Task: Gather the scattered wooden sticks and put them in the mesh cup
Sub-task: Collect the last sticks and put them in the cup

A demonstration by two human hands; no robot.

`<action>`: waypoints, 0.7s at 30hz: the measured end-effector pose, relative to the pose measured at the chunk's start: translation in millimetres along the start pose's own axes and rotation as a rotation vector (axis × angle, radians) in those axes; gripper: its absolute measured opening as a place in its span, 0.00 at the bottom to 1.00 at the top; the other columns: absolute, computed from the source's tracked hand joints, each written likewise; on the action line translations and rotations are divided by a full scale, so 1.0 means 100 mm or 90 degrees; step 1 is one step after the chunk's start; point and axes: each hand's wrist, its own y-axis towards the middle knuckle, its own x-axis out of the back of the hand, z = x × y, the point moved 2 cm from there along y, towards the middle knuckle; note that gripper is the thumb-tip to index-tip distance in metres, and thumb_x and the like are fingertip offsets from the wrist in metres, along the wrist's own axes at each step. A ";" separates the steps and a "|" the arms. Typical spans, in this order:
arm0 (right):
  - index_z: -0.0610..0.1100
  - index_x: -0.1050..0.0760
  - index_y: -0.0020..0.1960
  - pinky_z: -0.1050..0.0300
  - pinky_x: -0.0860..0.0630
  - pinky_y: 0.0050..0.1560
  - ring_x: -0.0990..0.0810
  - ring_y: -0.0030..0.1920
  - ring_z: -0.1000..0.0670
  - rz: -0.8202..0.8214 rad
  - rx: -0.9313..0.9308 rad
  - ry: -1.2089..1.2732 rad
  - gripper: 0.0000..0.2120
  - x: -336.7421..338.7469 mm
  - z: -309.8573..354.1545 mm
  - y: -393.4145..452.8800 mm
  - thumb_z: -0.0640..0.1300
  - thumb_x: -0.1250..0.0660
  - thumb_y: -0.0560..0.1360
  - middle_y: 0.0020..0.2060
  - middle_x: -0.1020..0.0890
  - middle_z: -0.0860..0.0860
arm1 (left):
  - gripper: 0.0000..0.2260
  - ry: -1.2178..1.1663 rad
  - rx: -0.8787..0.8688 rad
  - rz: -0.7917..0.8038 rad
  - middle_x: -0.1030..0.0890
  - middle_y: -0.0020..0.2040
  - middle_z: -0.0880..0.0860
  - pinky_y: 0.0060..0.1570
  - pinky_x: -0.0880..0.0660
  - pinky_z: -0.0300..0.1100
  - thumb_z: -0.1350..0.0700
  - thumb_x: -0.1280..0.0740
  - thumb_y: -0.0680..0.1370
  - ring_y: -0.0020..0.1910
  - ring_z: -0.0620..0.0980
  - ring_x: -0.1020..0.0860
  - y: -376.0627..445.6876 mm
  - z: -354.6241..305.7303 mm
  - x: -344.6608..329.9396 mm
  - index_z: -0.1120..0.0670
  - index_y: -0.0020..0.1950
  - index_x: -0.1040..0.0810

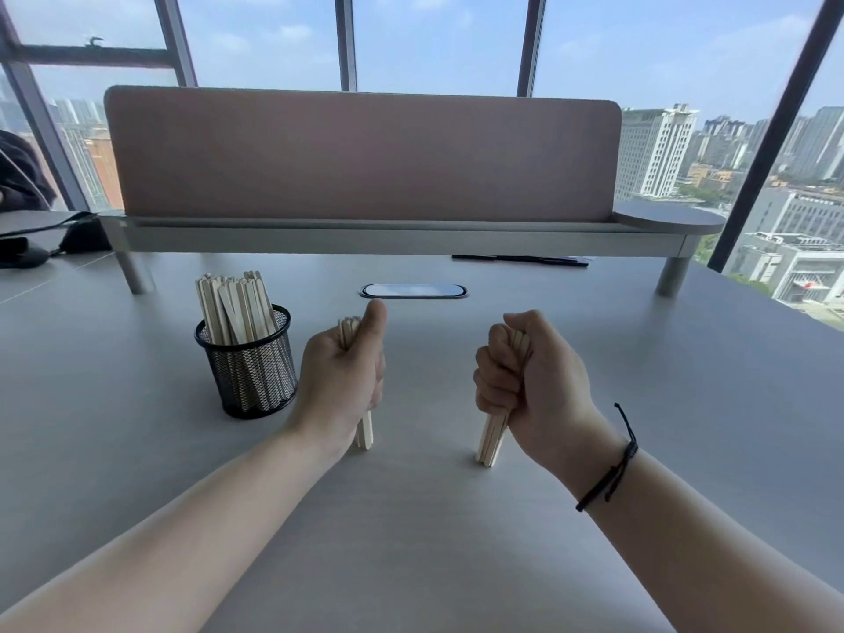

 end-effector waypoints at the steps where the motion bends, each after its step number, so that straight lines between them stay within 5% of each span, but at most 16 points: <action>1: 0.44 0.50 0.32 0.56 0.53 0.30 0.52 0.27 0.50 0.000 0.004 0.003 0.18 0.00 -0.01 0.00 0.47 0.44 0.74 0.26 0.48 0.50 | 0.27 0.003 0.003 0.005 0.44 0.22 0.47 0.25 0.48 0.36 0.38 0.36 0.74 0.21 0.47 0.47 -0.01 -0.01 -0.01 0.52 0.30 0.47; 12: 0.46 0.49 0.30 0.56 0.56 0.29 0.53 0.27 0.52 -0.010 -0.006 -0.067 0.18 -0.22 -0.07 0.03 0.45 0.46 0.75 0.25 0.48 0.52 | 0.29 0.045 0.052 0.044 0.44 0.22 0.49 0.25 0.46 0.36 0.45 0.36 0.82 0.21 0.49 0.46 0.04 -0.24 0.08 0.49 0.24 0.45; 21: 0.47 0.51 0.32 0.57 0.56 0.30 0.53 0.26 0.52 0.075 0.009 -0.018 0.16 -1.49 0.04 0.60 0.45 0.46 0.73 0.25 0.48 0.52 | 0.31 -0.007 -0.058 -0.132 0.40 0.19 0.49 0.27 0.34 0.41 0.45 0.37 0.82 0.20 0.51 0.39 0.69 -1.16 0.82 0.49 0.19 0.41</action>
